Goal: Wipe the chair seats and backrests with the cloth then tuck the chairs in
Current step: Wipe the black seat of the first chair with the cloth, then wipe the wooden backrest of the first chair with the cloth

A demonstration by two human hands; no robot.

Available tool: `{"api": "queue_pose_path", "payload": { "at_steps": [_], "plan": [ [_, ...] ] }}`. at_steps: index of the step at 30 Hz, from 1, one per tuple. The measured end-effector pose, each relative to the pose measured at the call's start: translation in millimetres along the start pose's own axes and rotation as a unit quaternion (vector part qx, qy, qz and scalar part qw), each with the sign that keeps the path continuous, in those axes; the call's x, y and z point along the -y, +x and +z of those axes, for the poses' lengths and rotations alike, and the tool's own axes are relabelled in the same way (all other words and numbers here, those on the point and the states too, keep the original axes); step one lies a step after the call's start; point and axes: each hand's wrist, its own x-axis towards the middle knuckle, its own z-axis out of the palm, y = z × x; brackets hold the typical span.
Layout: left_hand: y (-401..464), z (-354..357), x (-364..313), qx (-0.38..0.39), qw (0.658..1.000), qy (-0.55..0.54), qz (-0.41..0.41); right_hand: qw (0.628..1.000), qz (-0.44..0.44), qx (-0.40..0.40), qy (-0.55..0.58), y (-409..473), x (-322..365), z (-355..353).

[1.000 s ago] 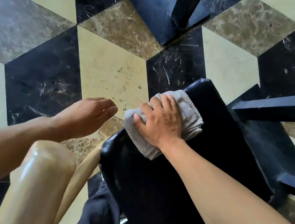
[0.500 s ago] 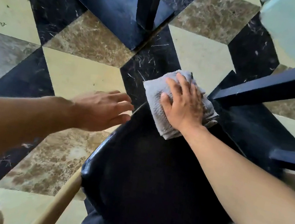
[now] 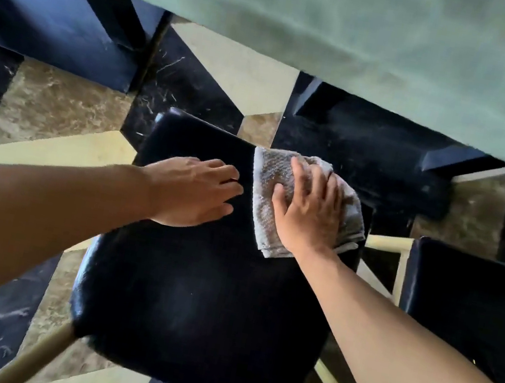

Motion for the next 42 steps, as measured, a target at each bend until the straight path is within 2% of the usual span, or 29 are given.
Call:
{"api": "queue_pose_path", "payload": {
  "at_steps": [4, 7, 9, 12, 16, 19, 22, 27, 31, 35, 37, 39, 41, 42],
  "plan": [
    [41, 5, -44, 0.037, 0.999, 0.003, 0.011, 0.998, 0.056, -0.015, 0.013, -17, -40, -2],
    [67, 11, -90, 0.042, 0.999, -0.019, -0.001, 0.986, 0.157, -0.016, 0.051, -33, -66, -1],
    [72, 18, -118, 0.052, 0.998, -0.023, -0.018, 0.983, 0.166, -0.010, 0.078, -52, -75, 5],
    [63, 27, -151, 0.095, 0.994, -0.015, -0.048, 0.985, 0.131, 0.001, 0.109, -88, -79, 9],
    [30, 33, -167, 0.198, 0.980, 0.003, -0.037, 0.982, 0.131, 0.079, 0.110, -140, -70, 3],
    [8, 33, -169, 0.272, 0.957, -0.024, -0.103, 0.987, 0.045, 0.153, 0.024, -173, -75, -3],
    [-2, 21, -177, 0.328, 0.926, -0.045, -0.179, 0.972, -0.046, 0.229, -0.039, -190, -87, -16],
    [-9, -5, -203, 0.358, 0.903, -0.066, -0.226, 0.946, -0.111, 0.289, -0.093, -193, -98, -35],
    [-15, -26, -224, 0.328, 0.905, -0.108, -0.248, 0.926, -0.144, 0.321, -0.139, -193, -101, -59],
    [-27, -46, -240, 0.289, 0.904, -0.140, -0.282, 0.916, -0.045, 0.398, 0.006, -186, -101, -79],
    [-37, -51, -248, 0.278, 0.901, -0.153, -0.295, 0.890, 0.012, 0.445, 0.105, -190, -100, -89],
    [-50, -50, -254, 0.269, 0.898, -0.164, -0.306, 0.846, 0.064, 0.488, 0.207, -199, -101, -100],
    [-64, -47, -259, 0.262, 0.896, -0.172, -0.315, 0.760, 0.129, 0.571, 0.283, -208, -102, -117],
    [-69, -46, -261, 0.263, 0.896, -0.171, -0.315, 0.713, 0.139, 0.626, 0.283, -211, -105, -125]
  ]
}}
